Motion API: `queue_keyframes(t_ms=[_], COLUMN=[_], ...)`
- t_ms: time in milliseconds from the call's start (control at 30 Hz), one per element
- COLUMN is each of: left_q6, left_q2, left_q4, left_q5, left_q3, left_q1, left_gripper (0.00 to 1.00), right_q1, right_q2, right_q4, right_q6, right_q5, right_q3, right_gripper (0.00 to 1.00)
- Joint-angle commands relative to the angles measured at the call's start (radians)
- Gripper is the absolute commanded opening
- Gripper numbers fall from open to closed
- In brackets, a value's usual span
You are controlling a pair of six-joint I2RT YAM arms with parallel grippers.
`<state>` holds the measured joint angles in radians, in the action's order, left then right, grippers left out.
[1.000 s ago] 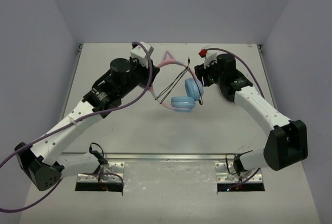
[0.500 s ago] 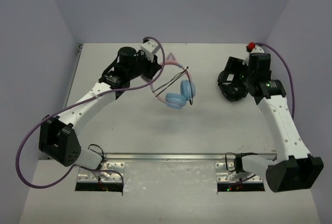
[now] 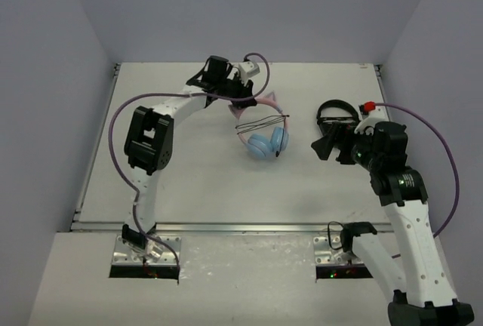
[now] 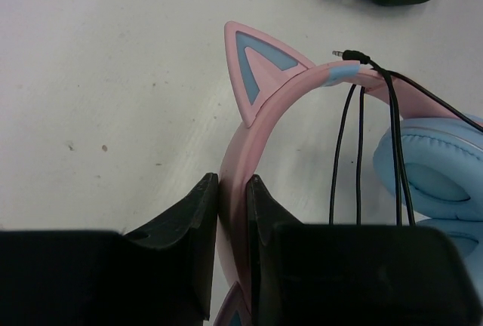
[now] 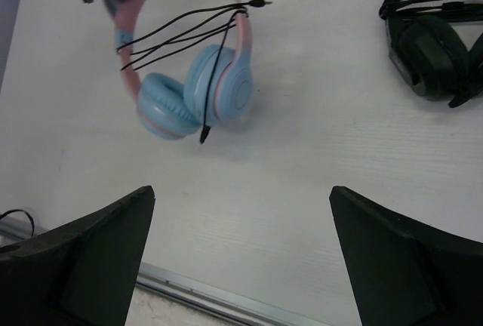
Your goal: Wrap the headphones
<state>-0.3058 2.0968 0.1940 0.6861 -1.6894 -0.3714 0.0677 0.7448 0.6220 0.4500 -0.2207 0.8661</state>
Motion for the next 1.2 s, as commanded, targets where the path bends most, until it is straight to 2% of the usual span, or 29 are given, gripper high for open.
queue_keyframes(t_ms=[0, 100, 367, 567, 700, 733, 833, 933, 1000, 1167], left_q6=[-0.033, -0.035, -0.009, -0.122, -0.141, -0.144, -0.159, -0.168, -0.174, -0.144], left_q2=[0.104, 0.297, 0.545, 0.594, 0.626, 0.626, 0.628, 0.629, 0.621, 0.559], left_q4=[0.034, 0.079, 0.082, 0.036, 0.004, -0.014, -0.033, -0.034, -0.039, -0.097], left_q5=[0.142, 0.15, 0.141, 0.05, 0.012, -0.011, -0.035, -0.065, -0.114, -0.227], left_q3=[-0.156, -0.381, -0.676, -0.705, -0.734, -0.733, -0.736, -0.743, -0.74, -0.713], left_q1=[0.009, 0.008, -0.015, -0.112, -0.141, -0.143, -0.141, -0.139, -0.138, -0.138], left_gripper=[0.01, 0.01, 0.03, 0.06, 0.07, 0.13, 0.19, 0.37, 0.44, 0.58], right_q1=[0.001, 0.001, 0.003, 0.003, 0.003, 0.003, 0.003, 0.003, 0.003, 0.003], right_q2=[-0.048, -0.09, -0.148, -0.2, -0.226, -0.229, -0.239, -0.24, -0.234, -0.223], right_q4=[-0.034, -0.053, -0.068, -0.051, -0.054, -0.057, -0.068, -0.077, -0.082, -0.077], right_q6=[0.023, 0.027, 0.036, 0.027, 0.041, 0.047, 0.055, 0.058, 0.052, 0.039], right_q5=[-0.115, -0.163, -0.245, -0.262, -0.295, -0.301, -0.321, -0.331, -0.348, -0.352], right_q3=[-0.057, -0.126, -0.188, -0.213, -0.22, -0.223, -0.236, -0.24, -0.239, -0.239], right_gripper=[0.99, 0.99, 0.99, 0.99, 0.99, 0.99, 0.99, 0.99, 0.99, 0.99])
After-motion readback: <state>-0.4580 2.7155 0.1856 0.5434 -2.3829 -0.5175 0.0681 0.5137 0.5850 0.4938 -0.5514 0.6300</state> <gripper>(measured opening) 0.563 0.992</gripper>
